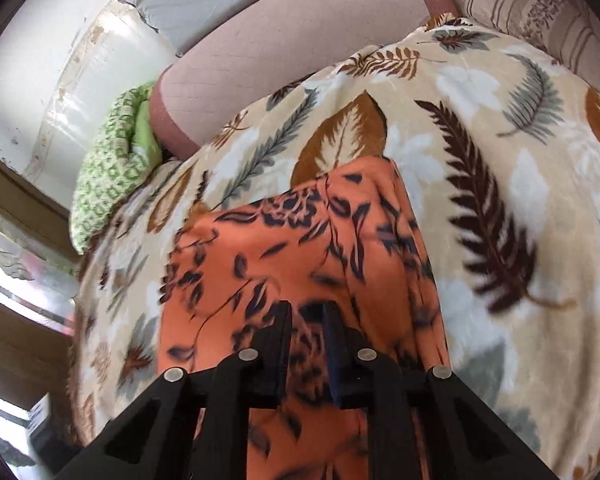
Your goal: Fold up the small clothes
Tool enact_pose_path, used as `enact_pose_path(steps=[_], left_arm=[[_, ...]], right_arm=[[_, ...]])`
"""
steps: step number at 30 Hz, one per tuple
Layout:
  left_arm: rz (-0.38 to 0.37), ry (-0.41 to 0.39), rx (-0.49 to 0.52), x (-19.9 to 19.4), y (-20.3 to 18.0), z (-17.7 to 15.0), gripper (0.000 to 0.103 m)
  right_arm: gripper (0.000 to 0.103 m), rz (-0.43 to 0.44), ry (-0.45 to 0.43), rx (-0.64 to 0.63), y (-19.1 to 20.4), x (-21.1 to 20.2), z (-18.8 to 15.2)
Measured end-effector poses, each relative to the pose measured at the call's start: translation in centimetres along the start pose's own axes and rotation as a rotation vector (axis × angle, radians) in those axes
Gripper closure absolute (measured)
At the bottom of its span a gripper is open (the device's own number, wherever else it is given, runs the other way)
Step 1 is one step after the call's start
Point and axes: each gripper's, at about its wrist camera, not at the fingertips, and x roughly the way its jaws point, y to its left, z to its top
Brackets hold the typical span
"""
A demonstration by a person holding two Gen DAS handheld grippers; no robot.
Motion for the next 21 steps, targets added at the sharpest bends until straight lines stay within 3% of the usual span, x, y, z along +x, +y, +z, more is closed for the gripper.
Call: enact_pose_path(steps=[1, 3, 11, 15, 21], left_arm=[[0.002, 0.003, -0.001, 0.1, 0.0, 0.1, 0.000], [0.000, 0.002, 0.000, 0.2, 0.0, 0.1, 0.000], [0.006, -0.010, -0.007, 0.3, -0.2, 0.1, 0.000], [0.021, -0.025, 0.010, 0.1, -0.4, 0.0, 0.000], [0.027, -0.037, 0.015, 0.0, -0.4, -0.2, 0.000]], right_arm=[[0.084, -0.031, 0.022, -0.010, 0.0, 1.4, 0.2], [0.084, -0.008, 0.050, -0.003, -0.7, 3.3, 0.1], [0.084, 0.023, 0.020, -0.012, -0.3, 3.5, -0.1], [0.084, 0.057, -0.013, 0.018, -1.5, 0.5, -0.8], [0.084, 0.074, -0.073, -0.034, -0.5, -4.5, -4.0]])
